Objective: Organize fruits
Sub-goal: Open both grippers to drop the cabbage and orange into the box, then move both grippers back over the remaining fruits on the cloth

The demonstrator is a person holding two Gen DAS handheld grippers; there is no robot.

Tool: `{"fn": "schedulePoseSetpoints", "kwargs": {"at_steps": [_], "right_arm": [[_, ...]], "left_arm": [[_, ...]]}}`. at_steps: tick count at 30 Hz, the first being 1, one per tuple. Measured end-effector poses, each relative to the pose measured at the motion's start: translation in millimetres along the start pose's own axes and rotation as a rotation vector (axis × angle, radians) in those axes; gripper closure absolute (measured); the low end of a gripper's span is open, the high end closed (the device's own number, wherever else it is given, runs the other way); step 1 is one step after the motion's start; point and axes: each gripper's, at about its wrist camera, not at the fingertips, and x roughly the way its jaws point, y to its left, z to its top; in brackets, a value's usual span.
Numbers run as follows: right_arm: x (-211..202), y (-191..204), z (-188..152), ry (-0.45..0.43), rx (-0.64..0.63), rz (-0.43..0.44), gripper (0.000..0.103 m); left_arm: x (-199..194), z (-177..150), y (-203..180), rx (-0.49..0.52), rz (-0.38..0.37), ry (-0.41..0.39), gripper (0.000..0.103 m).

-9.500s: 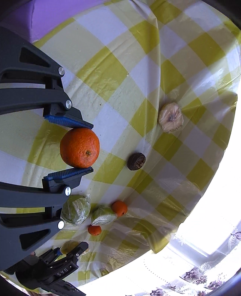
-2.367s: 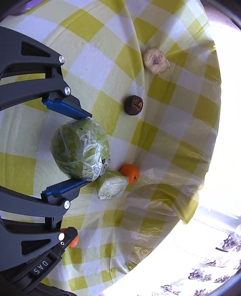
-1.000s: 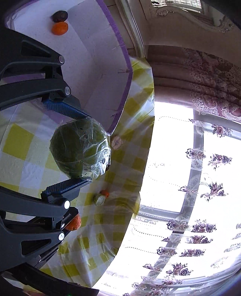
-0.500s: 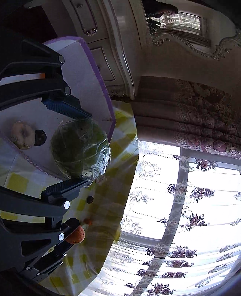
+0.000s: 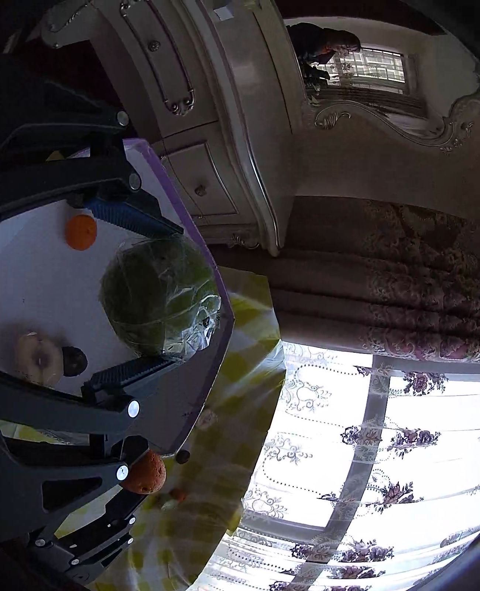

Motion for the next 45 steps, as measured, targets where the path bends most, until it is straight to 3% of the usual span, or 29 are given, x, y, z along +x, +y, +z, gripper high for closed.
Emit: {"fn": "schedulePoseSetpoints", "kwargs": {"at_steps": [3, 11, 14, 20, 25, 29, 31, 39, 45], "right_arm": [[18, 15, 1, 0.08, -0.049, 0.006, 0.068], [78, 50, -11, 0.469, -0.215, 0.07, 0.067], [93, 58, -17, 0.568, -0.25, 0.087, 0.067], [113, 70, -24, 0.684, -0.31, 0.099, 0.067], [120, 76, -32, 0.725, -0.33, 0.115, 0.066], [124, 74, -32, 0.728, -0.308, 0.128, 0.053], [123, 72, -29, 0.718, -0.295, 0.13, 0.045], [114, 72, -29, 0.659, -0.29, 0.123, 0.034], [102, 78, -30, 0.605, -0.283, 0.129, 0.028]], "left_arm": [[15, 0, 10, 0.018, 0.023, 0.067, 0.043], [65, -15, 24, 0.109, 0.046, 0.365, 0.043], [81, -26, 32, 0.113, 0.043, 0.454, 0.042], [92, -34, 38, 0.156, 0.072, 0.514, 0.042], [92, -36, 36, 0.191, 0.091, 0.521, 0.04], [93, -35, 37, 0.187, 0.076, 0.517, 0.02], [94, -34, 37, 0.186, 0.072, 0.521, 0.019], [94, -33, 34, 0.195, 0.075, 0.509, 0.015], [93, -31, 31, 0.226, 0.117, 0.507, 0.015]]}}
